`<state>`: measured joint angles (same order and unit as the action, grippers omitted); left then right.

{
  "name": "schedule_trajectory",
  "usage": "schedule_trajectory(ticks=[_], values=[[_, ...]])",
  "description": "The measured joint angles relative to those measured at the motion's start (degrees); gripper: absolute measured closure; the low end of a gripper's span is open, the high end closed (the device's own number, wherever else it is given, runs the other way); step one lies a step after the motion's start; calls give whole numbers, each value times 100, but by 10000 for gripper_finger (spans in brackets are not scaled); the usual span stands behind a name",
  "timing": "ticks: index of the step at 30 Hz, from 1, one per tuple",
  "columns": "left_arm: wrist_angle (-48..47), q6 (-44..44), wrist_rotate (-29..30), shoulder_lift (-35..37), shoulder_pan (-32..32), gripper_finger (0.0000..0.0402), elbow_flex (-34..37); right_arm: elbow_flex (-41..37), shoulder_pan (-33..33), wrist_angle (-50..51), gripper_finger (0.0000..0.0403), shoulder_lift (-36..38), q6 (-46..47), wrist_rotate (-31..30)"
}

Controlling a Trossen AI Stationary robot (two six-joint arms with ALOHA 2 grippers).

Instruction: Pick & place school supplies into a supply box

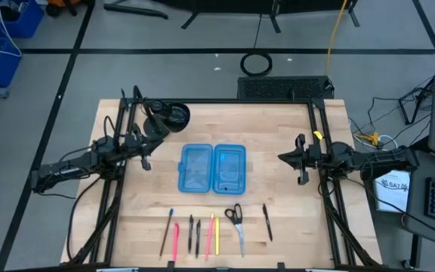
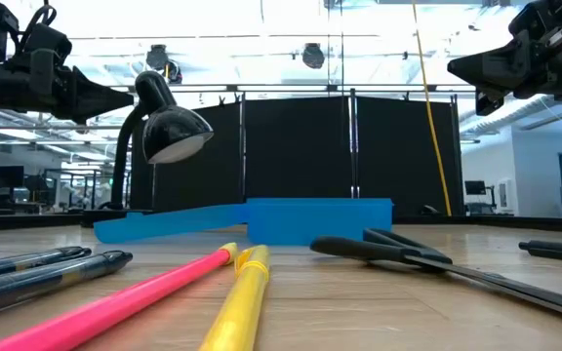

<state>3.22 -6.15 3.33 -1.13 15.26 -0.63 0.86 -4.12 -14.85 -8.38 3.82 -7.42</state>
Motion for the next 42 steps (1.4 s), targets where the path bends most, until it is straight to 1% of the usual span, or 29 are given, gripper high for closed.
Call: schedule_trajectory(ticks=[37, 39, 42], values=[[2, 14, -2, 2, -2, 360, 0, 0, 1, -2, 403, 0, 2, 0], [5, 120, -4, 0, -2, 360, 0, 0, 0, -16, 403, 0, 2, 0], [5, 566, -4, 1, -2, 360, 0, 0, 0, -35, 403, 1, 2, 0]])
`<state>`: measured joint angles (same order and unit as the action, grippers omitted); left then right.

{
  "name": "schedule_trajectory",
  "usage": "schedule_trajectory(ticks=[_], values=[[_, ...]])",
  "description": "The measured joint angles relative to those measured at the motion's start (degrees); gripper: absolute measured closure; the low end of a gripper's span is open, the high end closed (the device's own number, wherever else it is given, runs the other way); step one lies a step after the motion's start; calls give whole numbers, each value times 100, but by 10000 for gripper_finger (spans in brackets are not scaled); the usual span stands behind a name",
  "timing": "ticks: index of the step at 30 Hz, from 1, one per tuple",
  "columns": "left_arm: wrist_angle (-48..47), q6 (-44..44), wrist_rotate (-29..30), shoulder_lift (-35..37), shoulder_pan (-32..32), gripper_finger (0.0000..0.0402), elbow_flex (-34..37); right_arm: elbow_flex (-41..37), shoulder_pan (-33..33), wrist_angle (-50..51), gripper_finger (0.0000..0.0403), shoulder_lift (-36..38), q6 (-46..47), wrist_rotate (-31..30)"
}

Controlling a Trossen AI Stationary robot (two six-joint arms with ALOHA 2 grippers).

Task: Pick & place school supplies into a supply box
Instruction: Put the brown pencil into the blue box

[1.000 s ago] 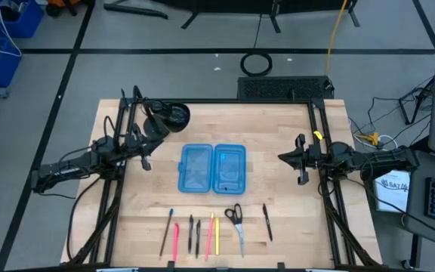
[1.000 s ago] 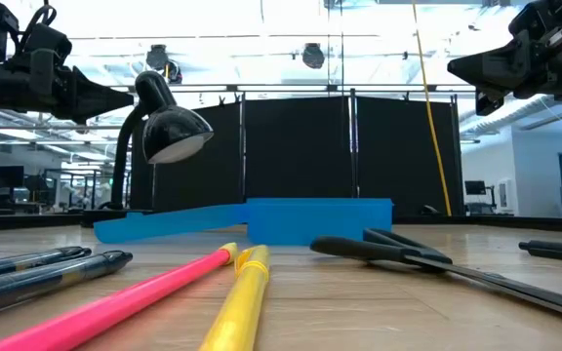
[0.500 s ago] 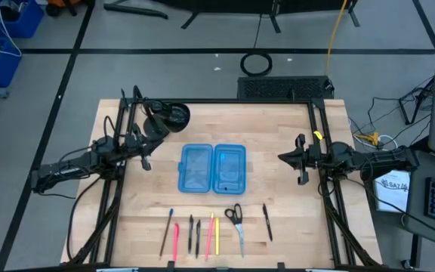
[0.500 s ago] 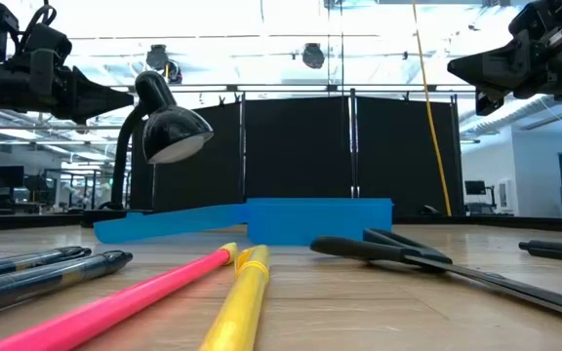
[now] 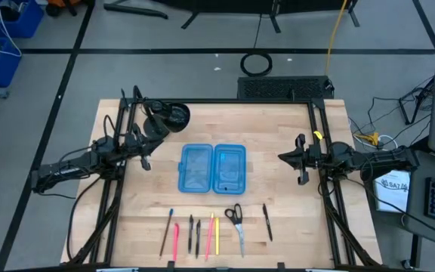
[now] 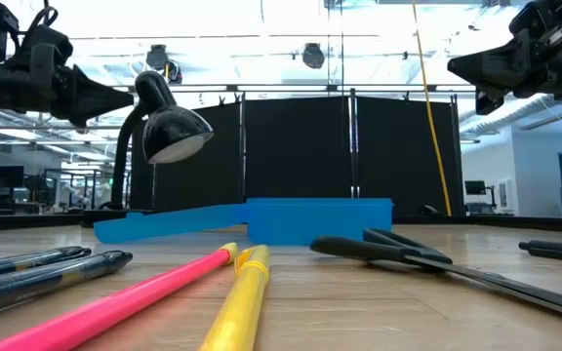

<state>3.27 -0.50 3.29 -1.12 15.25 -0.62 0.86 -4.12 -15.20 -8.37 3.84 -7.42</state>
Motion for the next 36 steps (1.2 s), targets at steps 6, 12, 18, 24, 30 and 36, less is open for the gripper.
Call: schedule_trajectory(ticks=[6, 12, 18, 24, 30, 36], values=[[0, 997, 1, -1, 0, 360, 0, -1, 1, 2, 403, 0, 0, 0], [493, 1749, -102, -2, -31, 360, -62, -1, 0, -114, 403, 1, -52, -2], [-780, 2624, 278, -823, -908, 360, -862, -1, 1, -85, 403, -8, -63, -9], [-1716, 3752, 1404, -3074, -2570, 360, -2283, -2, 0, -81, 403, -10, -110, -7], [-4328, 6293, 2162, -5419, -3835, 360, -4380, -2, 2, -79, 403, -10, -166, -4], [-5745, 8436, 1944, -7196, -4637, 360, -5814, -1, 2, -50, 403, -10, -153, -4]])
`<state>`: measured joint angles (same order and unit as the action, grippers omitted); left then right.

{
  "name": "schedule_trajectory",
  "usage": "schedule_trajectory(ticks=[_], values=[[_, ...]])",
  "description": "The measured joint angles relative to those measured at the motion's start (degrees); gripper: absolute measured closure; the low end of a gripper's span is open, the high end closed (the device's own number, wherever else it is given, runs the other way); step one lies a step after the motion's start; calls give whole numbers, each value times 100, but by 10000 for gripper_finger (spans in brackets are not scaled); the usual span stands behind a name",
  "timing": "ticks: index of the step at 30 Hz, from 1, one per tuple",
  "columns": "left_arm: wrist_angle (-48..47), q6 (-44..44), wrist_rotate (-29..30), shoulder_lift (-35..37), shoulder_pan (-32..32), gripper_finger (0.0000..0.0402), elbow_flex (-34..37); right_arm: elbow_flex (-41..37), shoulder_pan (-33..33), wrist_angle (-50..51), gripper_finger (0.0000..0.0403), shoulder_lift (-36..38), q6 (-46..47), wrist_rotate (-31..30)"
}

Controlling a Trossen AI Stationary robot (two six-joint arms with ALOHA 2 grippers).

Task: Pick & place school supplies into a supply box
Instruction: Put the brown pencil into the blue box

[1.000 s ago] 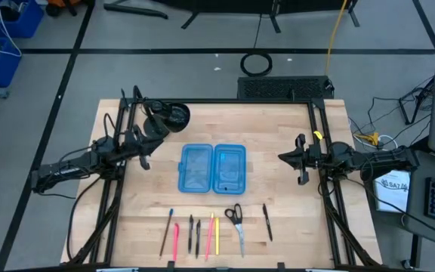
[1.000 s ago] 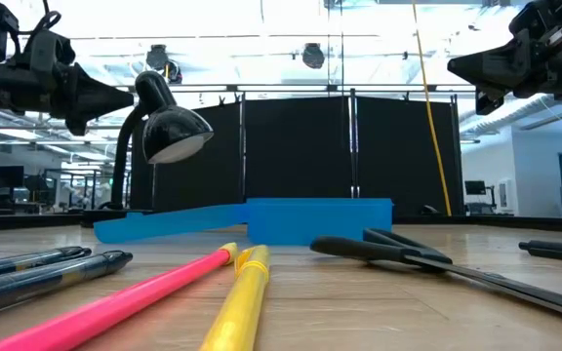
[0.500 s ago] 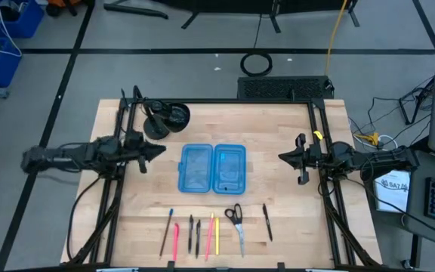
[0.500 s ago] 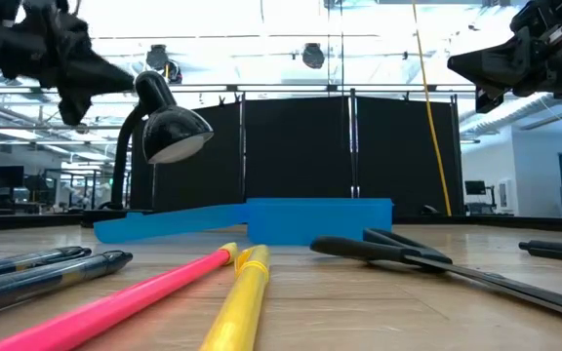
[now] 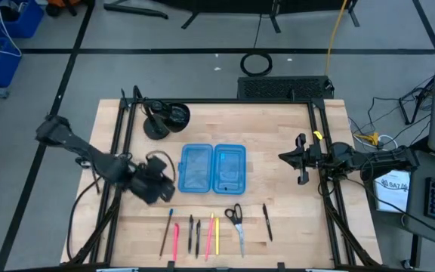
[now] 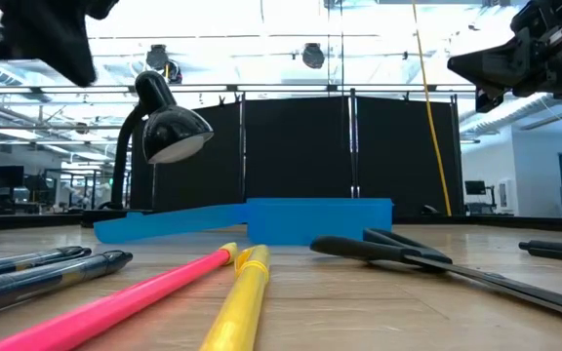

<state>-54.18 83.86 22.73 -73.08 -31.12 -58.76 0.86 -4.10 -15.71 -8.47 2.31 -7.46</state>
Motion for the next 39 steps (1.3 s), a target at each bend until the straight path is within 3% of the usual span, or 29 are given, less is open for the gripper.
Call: schedule_trajectory(ticks=[4, 10, 14, 21, 26, 32, 39], values=[[-541, 1000, -196, -802, -360, 360, -607, -1, -2, 48, 403, -2, 45, 0], [-1459, 1977, -1510, -1586, -485, 344, -810, 0, -1, 43, 403, -2, 46, -7], [-1055, 1979, -1758, -1998, -517, 290, -696, -1, -2, 11, 403, -2, 13, -15], [-641, 1811, -1996, -2437, -398, 160, -669, -1, -1, -235, 403, -2, 4, -20], [-511, 1842, -1762, -2529, -388, 108, -669, -2, -2, -334, 403, -2, 6, -12], [-286, 1712, -1671, -2626, -388, 95, -664, -2, -1, -334, 403, -2, -19, -7], [918, 1586, -1728, -2668, -388, 115, -56, 0, -1, -332, 403, -2, -98, 0]])
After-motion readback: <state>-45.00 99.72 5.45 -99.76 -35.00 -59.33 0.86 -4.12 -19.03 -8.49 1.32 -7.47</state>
